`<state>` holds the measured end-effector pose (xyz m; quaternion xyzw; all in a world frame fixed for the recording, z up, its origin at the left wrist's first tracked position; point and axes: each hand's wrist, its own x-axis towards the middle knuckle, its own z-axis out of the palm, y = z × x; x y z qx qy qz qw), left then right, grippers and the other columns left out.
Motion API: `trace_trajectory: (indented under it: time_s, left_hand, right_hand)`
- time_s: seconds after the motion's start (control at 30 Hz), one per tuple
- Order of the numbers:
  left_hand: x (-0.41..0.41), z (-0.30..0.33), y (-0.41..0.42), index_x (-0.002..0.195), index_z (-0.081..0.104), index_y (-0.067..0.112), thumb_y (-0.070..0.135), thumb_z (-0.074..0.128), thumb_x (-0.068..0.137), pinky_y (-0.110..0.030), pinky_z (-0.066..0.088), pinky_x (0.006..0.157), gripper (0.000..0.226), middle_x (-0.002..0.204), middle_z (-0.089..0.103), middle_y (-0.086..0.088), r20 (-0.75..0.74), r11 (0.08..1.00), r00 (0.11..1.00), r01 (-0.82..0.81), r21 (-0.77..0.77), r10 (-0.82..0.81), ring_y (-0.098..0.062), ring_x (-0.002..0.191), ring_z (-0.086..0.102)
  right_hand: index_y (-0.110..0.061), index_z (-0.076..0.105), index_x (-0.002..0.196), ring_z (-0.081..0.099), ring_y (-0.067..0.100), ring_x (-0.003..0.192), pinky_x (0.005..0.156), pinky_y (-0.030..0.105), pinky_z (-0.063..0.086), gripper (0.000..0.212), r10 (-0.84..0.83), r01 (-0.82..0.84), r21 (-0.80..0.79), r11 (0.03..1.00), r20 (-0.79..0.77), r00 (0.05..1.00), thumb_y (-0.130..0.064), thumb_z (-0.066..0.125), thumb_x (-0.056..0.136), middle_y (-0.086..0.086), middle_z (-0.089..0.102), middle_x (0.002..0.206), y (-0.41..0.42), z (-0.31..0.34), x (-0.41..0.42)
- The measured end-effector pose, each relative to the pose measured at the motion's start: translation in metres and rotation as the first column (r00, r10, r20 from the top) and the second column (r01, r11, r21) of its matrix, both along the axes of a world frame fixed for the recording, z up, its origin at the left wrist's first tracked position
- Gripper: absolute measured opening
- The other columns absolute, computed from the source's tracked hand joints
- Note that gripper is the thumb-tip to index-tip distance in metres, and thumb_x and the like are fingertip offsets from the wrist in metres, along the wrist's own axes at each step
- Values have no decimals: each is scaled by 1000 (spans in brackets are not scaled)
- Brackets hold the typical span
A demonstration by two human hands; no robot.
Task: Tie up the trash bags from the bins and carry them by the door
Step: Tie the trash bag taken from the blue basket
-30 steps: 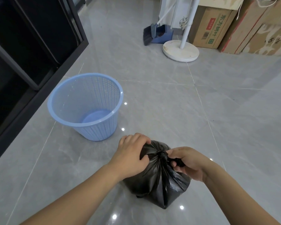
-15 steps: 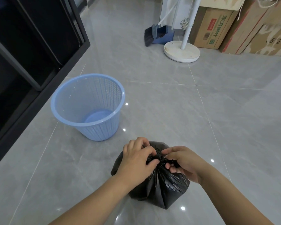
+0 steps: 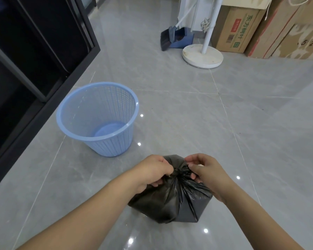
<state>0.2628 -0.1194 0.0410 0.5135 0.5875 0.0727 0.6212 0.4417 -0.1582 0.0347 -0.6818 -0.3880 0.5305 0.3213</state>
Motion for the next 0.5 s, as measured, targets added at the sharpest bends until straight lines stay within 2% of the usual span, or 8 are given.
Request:
trace_trajectory:
  time_s: [0.07, 0.13, 0.2, 0.23, 0.3, 0.4, 0.5]
  left_hand:
    - [-1, 1, 2, 77, 60, 16, 15, 54, 81, -24, 37, 53, 8, 71, 56, -5, -57, 998, 997, 61, 21, -60, -15, 58, 47]
    - [-1, 1, 0, 66, 57, 15, 19, 51, 83, -24, 35, 53, 19, 61, 52, 0, -191, 969, 967, 196, 149, -166, -14, 53, 44]
    - [-3, -3, -3, 58, 51, 16, 23, 46, 85, -26, 33, 52, 28, 57, 50, 4, -404, 865, 864, 424, 267, -300, -13, 56, 46]
    - [-6, -6, -5, 60, 49, 18, 25, 43, 86, -27, 33, 54, 28, 62, 52, 4, -505, 805, 795, 521, 283, -337, -15, 61, 48]
    - [-15, -13, -5, 69, 51, 22, 26, 39, 89, -30, 38, 61, 24, 78, 58, 1, -628, 756, 690, 610, 238, -359, -19, 73, 53]
    - [-25, -22, -6, 67, 48, 24, 24, 37, 92, -31, 41, 65, 27, 78, 54, 2, -687, 741, 630, 642, 199, -362, -21, 79, 56]
    - [-30, -27, -6, 69, 46, 23, 27, 37, 90, -30, 38, 62, 23, 75, 52, 5, -655, 735, 688, 612, 292, -313, -19, 74, 53]
  right_hand:
    - [-18, 67, 95, 51, 8, 52, 52, 18, 43, 22, 9, -18, 67, 998, 139, 990, -3, 51, 92, 1, 60, 84, 0, -4, 0]
    - [-25, 67, 93, 54, 9, 63, 54, 9, 41, 28, 37, -88, 153, 984, 311, 950, -4, 48, 92, -2, 57, 94, 1, -8, -2]
    - [-27, 66, 88, 53, 5, 75, 59, 2, 38, 35, 22, -118, 219, 968, 397, 918, 1, 45, 91, -2, 51, 97, 1, -12, -2]
    - [-27, 66, 83, 52, 4, 78, 62, 0, 36, 38, 0, -105, 233, 967, 411, 912, 4, 44, 90, 0, 50, 98, 2, -16, 1]
    - [-25, 64, 77, 51, 6, 81, 63, 2, 36, 41, -29, -59, 202, 978, 408, 912, 7, 42, 89, 4, 49, 101, 1, -25, 7]
    - [-23, 63, 76, 50, 3, 86, 68, 2, 36, 41, -4, -73, 167, 983, 417, 909, 8, 39, 90, 5, 49, 103, -4, -39, 10]
    - [-25, 62, 86, 51, 2, 90, 70, 3, 37, 39, 70, -164, 165, 973, 467, 882, 2, 36, 95, -1, 48, 104, -4, -48, 5]
